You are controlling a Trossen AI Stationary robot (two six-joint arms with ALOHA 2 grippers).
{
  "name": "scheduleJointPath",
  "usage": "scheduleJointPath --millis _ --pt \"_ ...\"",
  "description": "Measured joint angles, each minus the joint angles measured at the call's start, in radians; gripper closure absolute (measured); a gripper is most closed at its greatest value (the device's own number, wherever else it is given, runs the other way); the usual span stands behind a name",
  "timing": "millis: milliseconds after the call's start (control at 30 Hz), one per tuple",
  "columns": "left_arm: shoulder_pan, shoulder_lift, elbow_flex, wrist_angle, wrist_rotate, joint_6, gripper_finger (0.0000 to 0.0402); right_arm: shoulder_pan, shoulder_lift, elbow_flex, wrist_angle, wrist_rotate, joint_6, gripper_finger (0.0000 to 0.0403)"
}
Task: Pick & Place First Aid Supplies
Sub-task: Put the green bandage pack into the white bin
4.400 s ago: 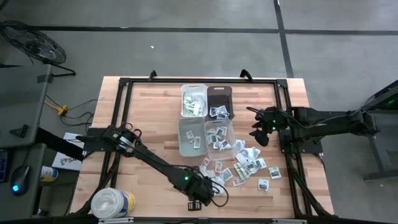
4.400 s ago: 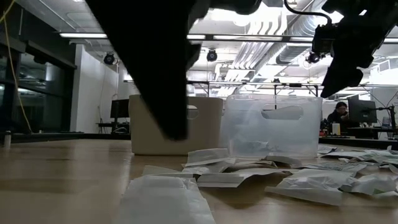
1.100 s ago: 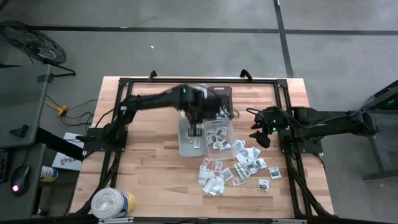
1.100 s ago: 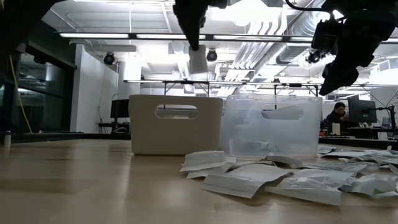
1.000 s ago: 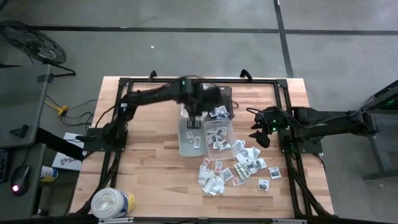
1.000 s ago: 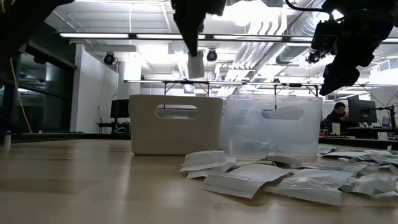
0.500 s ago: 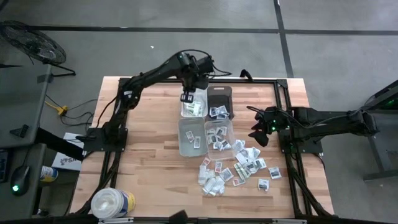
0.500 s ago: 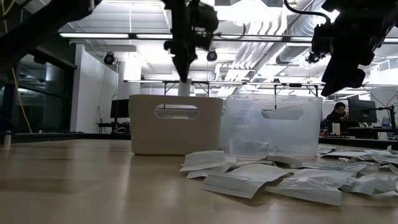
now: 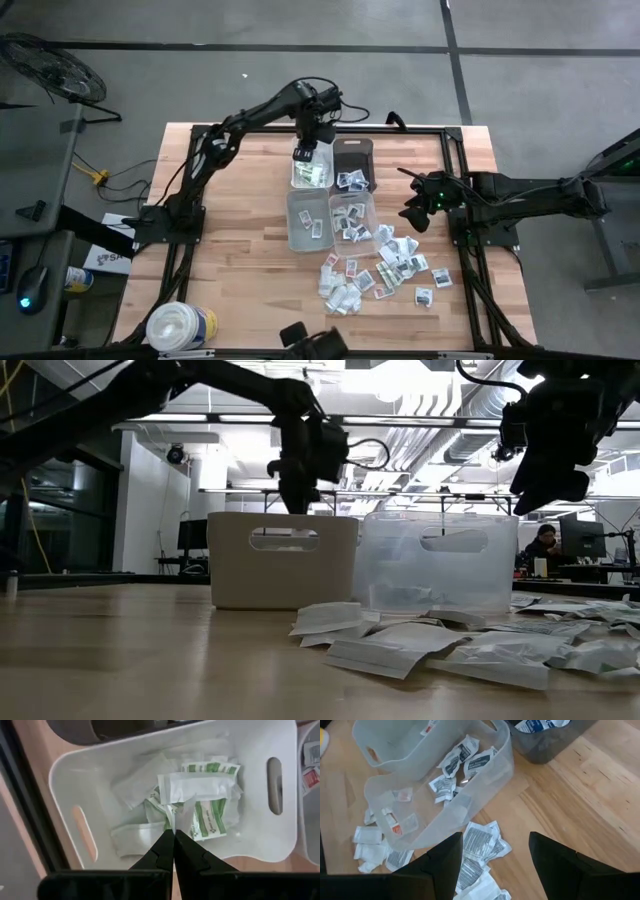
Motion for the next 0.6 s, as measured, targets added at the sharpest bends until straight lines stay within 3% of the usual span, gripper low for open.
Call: scheduleJointPath --millis 167,300,600 --pt "0.003 0.009 0.000 -0.001 0.063 0.004 0.0399 0.000 0.000 0.000 0.000 0.001 0.000 0.0181" --pt "0.003 0.009 0.000 0.011 0.053 0.016 0.0393 0.000 0.000 0.000 0.000 0.002 0.000 0.0181" --pt "0.003 0.009 0.000 -0.004 0.046 0.038 0.0290 0.000 0.000 0.000 0.000 0.002 -0.002 0.0181"
